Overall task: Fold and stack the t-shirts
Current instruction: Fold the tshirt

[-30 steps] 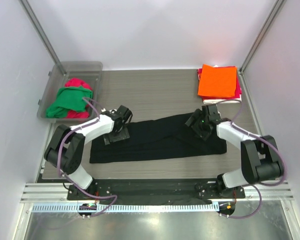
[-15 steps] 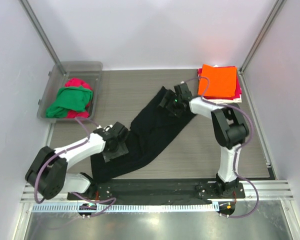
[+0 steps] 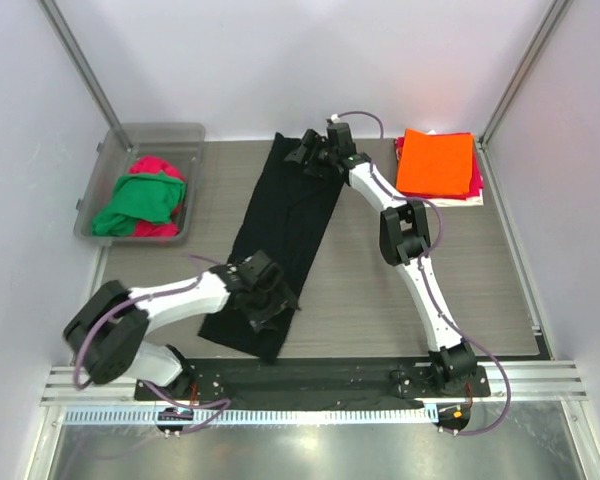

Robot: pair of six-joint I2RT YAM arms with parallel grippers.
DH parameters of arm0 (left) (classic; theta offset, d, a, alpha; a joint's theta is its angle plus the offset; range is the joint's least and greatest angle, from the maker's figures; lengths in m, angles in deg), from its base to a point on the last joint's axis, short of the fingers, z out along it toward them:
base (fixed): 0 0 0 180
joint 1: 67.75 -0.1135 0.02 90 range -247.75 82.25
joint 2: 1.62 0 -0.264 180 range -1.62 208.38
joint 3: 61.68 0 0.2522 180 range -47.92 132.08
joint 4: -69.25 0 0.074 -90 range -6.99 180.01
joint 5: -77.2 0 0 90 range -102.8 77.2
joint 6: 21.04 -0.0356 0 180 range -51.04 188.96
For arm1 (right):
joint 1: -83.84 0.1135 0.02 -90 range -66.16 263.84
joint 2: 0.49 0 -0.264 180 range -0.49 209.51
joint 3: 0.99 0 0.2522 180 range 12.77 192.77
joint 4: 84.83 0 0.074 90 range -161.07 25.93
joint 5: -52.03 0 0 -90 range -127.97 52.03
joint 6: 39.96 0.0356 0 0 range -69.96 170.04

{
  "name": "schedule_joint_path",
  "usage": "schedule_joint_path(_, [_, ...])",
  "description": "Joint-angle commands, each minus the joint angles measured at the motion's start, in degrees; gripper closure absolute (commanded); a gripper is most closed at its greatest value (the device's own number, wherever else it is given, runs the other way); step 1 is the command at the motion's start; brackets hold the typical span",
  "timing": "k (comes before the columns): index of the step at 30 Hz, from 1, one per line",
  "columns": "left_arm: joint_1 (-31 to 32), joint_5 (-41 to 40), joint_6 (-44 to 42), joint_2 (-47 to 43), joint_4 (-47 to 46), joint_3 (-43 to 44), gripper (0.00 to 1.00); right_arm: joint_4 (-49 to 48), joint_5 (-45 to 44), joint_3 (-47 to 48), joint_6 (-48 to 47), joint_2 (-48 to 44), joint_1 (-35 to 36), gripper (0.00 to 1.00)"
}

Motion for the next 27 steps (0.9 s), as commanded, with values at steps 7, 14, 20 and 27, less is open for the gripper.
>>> schedule_joint_path(7, [10.2, 10.6, 7.1, 25.7, -26.0, 16.1, 0.26, -12.6, 6.6, 0.6, 1.3, 7.8, -3.2, 0.11])
schedule_joint_path(14, [13.5, 7.9, 5.2, 28.2, -18.8, 24.4, 0.26, -13.4, 9.2, -6.3, -2.7, 1.9, -5.6, 0.11])
schedule_joint_path(20, [16.2, -0.5, -0.6, 21.2, -0.7, 33.9, 0.23, -12.7, 10.9, -7.0, -3.0, -4.7, -5.6, 0.06])
schedule_joint_path(27, [18.6, -16.4, -5.9, 11.5, 22.1, 43.3, 0.18, -9.0, 12.4, -3.2, -0.8, -13.2, -5.6, 0.00])
